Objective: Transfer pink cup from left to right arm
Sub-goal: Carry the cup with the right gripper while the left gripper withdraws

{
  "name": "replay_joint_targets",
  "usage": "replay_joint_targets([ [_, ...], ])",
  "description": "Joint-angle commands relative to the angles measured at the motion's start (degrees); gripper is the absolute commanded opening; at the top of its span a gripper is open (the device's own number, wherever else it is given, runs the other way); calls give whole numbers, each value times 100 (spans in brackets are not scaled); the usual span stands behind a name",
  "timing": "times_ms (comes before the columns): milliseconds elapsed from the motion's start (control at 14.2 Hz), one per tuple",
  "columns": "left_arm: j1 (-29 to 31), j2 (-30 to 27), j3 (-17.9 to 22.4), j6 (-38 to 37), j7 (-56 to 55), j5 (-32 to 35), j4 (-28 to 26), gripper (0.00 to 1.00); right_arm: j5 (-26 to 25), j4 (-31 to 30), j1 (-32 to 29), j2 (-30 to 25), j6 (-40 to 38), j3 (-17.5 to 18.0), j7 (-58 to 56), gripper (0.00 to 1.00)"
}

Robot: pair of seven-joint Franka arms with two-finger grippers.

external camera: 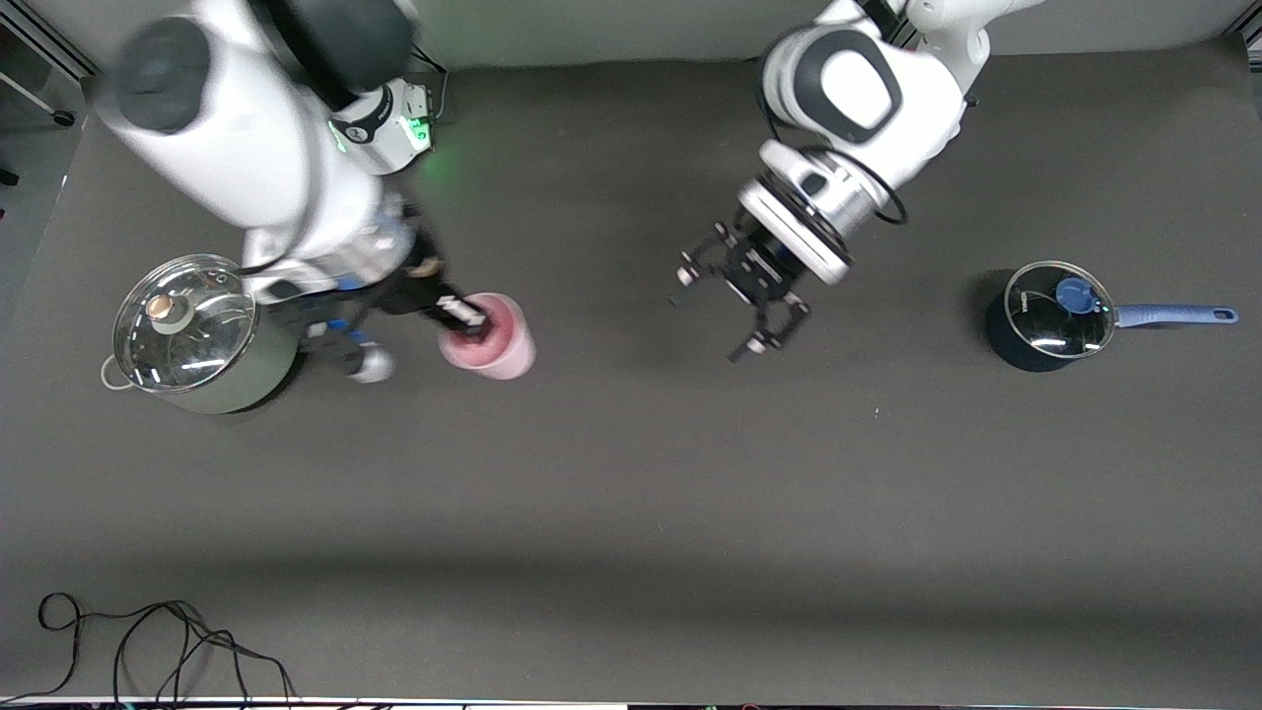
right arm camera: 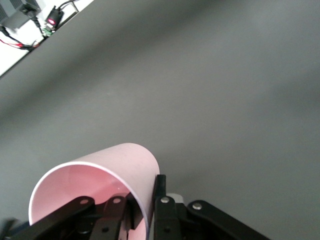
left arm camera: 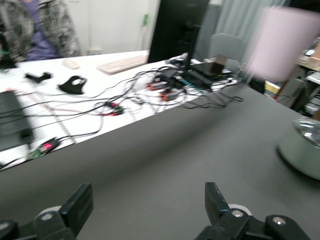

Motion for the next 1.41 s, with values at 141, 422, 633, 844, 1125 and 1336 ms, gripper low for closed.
replay_joint_targets([
  [141,803,544,70,-918,62,584,16,99,28,-139,-824,-293,-966,-81,-1909,0],
  [422,1603,878,79,-2079,36,1664,-265,99,-138,-683,-958,-452,-1135,-748,-3572,0],
  [633,2052,1029,114,-2721,-505,2630,-406,100,-779,-1270,-984,-434,-689,-890,-4373,0],
  [844,2517,976,114,-3616,-2506,4709,-397,100,-737,-2132,-976,-452,286,-1294,-4761,0],
  [1125,3221,888,114,-5180,-4705,6962,-47,100,-675,-3353,-976,-470,1744,-1514,-5008,0],
  [1336,3529,835,114,-6384,-6094,8447,436,100,-640,-4136,-976,-338,2931,-1515,-5008,0],
])
